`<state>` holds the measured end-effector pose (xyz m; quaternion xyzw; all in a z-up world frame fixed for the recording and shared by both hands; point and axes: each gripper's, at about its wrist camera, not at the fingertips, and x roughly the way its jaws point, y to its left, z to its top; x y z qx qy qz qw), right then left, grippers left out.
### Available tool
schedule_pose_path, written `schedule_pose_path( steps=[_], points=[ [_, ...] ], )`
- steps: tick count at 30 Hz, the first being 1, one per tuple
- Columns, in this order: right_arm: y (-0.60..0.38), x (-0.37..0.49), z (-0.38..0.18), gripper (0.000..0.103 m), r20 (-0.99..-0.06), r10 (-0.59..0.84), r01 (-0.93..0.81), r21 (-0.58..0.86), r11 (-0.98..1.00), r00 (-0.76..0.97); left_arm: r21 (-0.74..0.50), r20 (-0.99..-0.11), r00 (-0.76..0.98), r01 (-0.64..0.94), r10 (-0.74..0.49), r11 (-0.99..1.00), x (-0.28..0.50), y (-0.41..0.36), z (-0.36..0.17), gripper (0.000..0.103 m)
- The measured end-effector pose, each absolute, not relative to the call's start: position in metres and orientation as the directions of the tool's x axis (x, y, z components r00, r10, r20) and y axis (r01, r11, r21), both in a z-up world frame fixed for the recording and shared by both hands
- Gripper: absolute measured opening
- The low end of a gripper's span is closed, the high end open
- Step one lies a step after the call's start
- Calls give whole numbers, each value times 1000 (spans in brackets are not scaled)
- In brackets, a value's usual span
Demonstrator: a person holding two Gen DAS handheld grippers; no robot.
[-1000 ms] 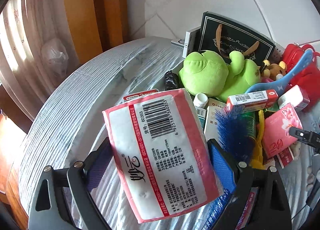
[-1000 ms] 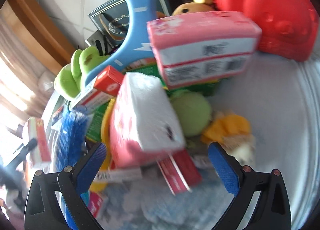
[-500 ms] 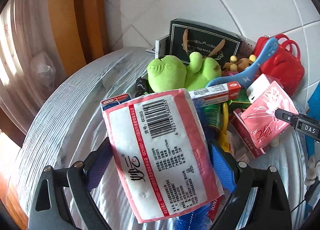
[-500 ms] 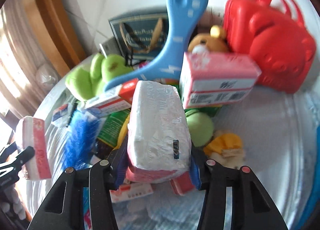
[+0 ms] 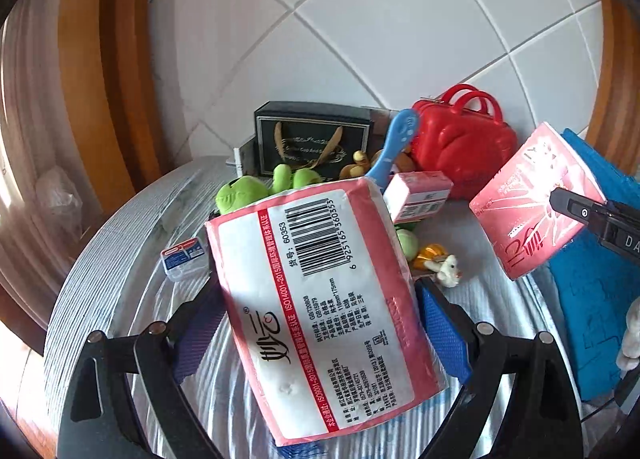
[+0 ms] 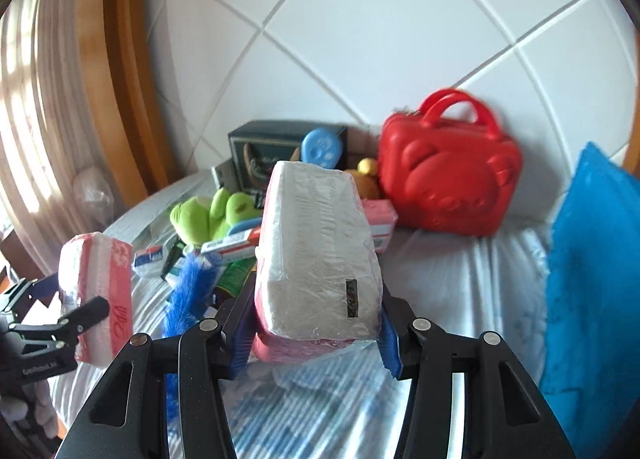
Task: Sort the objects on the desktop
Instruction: 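Carry the wipe pack and tissue box into the blue crate and open both tools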
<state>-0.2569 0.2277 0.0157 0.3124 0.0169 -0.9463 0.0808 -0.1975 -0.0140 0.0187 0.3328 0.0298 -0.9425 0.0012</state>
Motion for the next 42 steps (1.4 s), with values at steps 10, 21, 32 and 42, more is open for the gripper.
schedule_pose_path(
  steps=[10, 21, 32, 42],
  points=[
    [314, -171, 90, 50, -475, -35, 39, 1, -999, -879, -48, -550, -812, -204, 196, -978, -178, 113, 74, 93],
    [470, -84, 163, 50, -390, 217, -218, -41, -975, -895, -72, -465, -765, -469, 446, -880, -182, 298, 152, 93],
    [640, -82, 159, 50, -523, 346, -372, -59, -926, -779, -56, -620, -586, -630, 521, -774, -225, 491, 143, 93],
    [698, -104, 123, 50, -613, 390, -420, -103, -902, -687, 49, -735, -549, -627, 397, -777, -262, 551, 103, 95]
  ],
)
